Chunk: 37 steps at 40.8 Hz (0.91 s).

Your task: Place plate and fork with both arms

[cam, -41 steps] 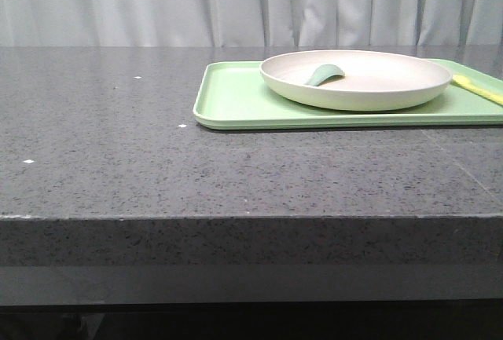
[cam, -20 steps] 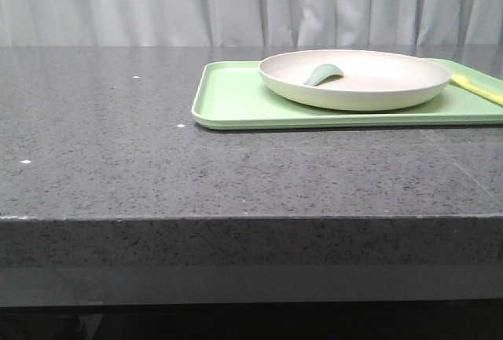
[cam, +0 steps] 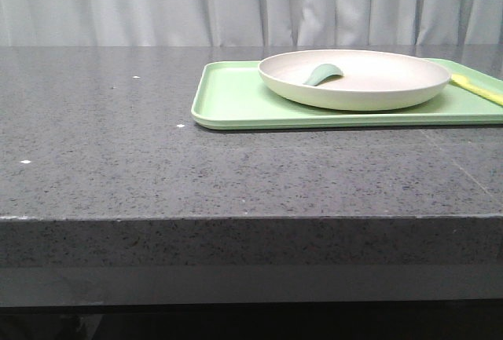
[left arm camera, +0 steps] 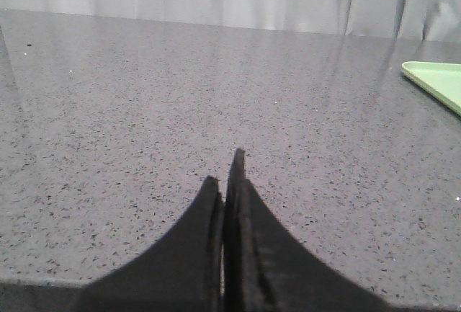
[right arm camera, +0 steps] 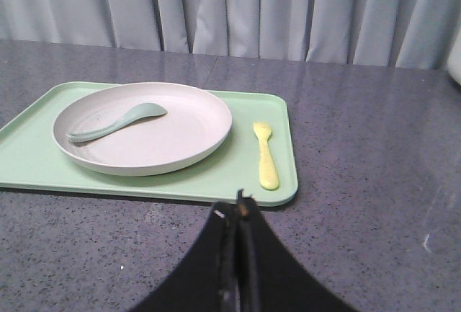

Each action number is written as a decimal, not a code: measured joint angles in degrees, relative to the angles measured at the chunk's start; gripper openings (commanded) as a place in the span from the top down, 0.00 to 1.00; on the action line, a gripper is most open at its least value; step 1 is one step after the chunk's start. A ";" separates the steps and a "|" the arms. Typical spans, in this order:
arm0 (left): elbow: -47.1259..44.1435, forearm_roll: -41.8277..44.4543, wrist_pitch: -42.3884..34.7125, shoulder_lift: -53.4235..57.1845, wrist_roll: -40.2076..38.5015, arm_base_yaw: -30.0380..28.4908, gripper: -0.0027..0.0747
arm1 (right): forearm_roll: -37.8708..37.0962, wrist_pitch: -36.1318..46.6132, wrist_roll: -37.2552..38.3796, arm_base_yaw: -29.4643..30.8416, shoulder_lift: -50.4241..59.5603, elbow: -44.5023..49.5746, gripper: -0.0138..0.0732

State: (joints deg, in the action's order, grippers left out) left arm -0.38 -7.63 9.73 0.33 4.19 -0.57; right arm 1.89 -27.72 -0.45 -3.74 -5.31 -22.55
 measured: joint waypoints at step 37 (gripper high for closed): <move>0.00 0.00 0.00 0.00 0.00 0.00 0.99 | 0.00 13.10 0.00 0.00 2.42 13.24 0.92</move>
State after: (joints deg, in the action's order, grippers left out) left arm -0.38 -7.63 9.73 0.33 4.19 -0.57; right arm 1.89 -14.63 -0.45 -3.74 -2.89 -9.31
